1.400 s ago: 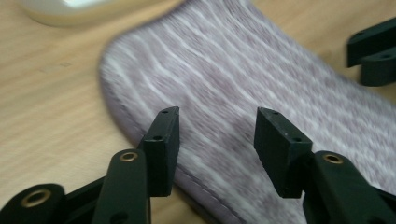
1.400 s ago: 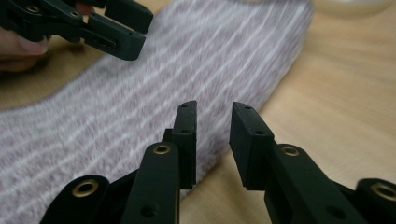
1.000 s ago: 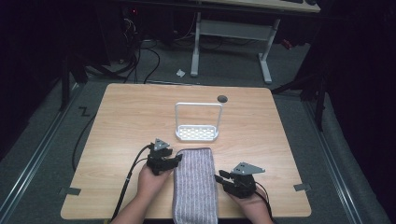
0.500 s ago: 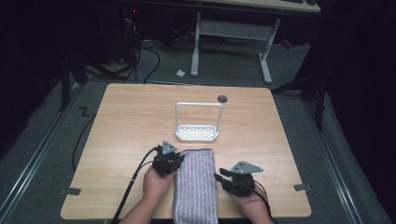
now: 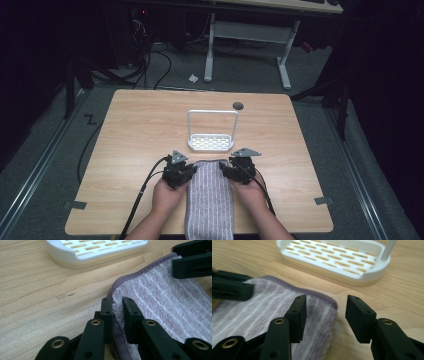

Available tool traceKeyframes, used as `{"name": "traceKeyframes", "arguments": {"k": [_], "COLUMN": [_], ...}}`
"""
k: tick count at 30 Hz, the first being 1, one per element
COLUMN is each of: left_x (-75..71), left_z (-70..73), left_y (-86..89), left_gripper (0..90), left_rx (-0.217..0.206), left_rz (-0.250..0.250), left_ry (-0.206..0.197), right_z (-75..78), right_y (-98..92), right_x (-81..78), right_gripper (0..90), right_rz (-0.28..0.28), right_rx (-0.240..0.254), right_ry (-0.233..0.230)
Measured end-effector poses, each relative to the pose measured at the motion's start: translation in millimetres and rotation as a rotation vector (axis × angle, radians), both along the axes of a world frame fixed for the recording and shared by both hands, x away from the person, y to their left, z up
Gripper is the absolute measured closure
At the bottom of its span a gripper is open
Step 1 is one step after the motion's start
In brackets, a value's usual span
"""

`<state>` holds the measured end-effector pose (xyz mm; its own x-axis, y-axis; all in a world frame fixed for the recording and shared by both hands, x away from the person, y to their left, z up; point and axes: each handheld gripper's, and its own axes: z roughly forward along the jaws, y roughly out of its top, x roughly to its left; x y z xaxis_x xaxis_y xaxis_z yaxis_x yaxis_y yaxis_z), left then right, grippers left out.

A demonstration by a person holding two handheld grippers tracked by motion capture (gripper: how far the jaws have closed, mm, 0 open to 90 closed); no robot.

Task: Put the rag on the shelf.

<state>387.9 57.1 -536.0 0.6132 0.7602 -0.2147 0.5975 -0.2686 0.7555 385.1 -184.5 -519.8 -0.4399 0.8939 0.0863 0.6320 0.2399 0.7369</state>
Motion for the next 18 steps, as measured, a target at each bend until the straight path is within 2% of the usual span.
{"name": "traceKeyframes", "arguments": {"k": [1, 9, 10, 12, 13, 14, 16, 18], "left_x": [0.1, 0.5, 0.8, 0.5, -0.1, -0.1, -1.1, -0.8], "left_z": [-0.1, -0.2, -0.3, -0.3, -0.3, -0.3, -0.5, -0.6], "left_y": [0.1, 0.6, 1.1, 1.2, 1.4, 1.4, 2.7, 2.7], "left_gripper": [79.4, 79.2, 79.3, 79.3, 79.4, 79.4, 79.4, 79.6], "left_rx": [-0.002, -0.009, -0.013, -0.014, -0.016, -0.016, -0.025, -0.027], "left_rz": [-0.002, -0.008, -0.012, -0.015, -0.015, -0.015, -0.015, -0.013], "left_ry": [0.001, 0.006, 0.01, 0.012, 0.013, 0.013, 0.02, 0.021], "right_z": [-6.1, -9.0, -11.4, -12.2, -11.7, -11.7, -9.6, -10.1], "right_y": [0.8, 3.1, 3.8, 5.3, 6.7, 6.7, 10.2, 10.2], "right_x": [5.7, -0.7, -5.4, -8.9, -10.0, -10.0, -11.6, -12.2], "right_gripper": [51.1, 52.7, 56.6, 62.7, 66.7, 66.7, 75.4, 77.8], "right_rz": [-0.014, 0.006, 0.017, 0.005, 0.003, 0.003, 0.016, 0.024], "right_rx": [-0.013, -0.031, -0.028, -0.024, -0.024, -0.024, -0.033, -0.027], "right_ry": [0.032, 0.014, -0.012, -0.018, -0.013, -0.013, 0.006, 0.004]}}
